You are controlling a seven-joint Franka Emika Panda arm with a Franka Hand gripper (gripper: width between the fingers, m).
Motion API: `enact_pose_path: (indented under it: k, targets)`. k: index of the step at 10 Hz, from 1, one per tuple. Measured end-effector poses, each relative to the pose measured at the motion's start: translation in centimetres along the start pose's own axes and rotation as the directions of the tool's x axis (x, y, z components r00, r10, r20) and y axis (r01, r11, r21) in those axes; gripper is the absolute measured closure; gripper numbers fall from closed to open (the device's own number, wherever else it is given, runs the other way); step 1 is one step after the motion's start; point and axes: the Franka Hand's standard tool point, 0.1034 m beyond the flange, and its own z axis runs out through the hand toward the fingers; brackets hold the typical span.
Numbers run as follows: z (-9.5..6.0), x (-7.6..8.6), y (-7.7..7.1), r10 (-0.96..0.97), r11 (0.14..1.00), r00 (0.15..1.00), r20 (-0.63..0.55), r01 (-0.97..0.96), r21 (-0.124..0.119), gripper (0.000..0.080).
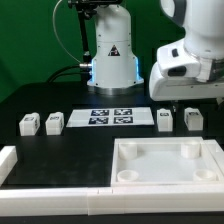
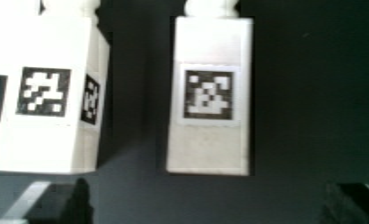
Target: Assemble one leg
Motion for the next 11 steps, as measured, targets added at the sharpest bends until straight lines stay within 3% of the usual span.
enact_pose_path:
  k: [2,3,4,6,9,11]
  targets:
    - [0.3,-0.1,0.3,0.003,1.000,0.983,0.184,0.001,-0.017,0.0150]
    - [0.3,0.8,0.2,0.002,1.000,0.986,0.166,-0.001,-0.012,0.0150]
    - [0.3,0.6,0.1,0.003,1.000,0.987,0.162,-0.001,-0.013,0.0150]
    - [2.3,0.2,-0.1,0.110,0.994,0.964,0.241,-0.105,-0.032,0.0150]
    - [4.8,-0.3,-0.6,0.103,0.995,0.969,0.223,-0.096,-0.040,0.0150]
    - [5.1,-0.3,-0.7,0.100,0.995,0.971,0.217,-0.093,-0.040,0.0150]
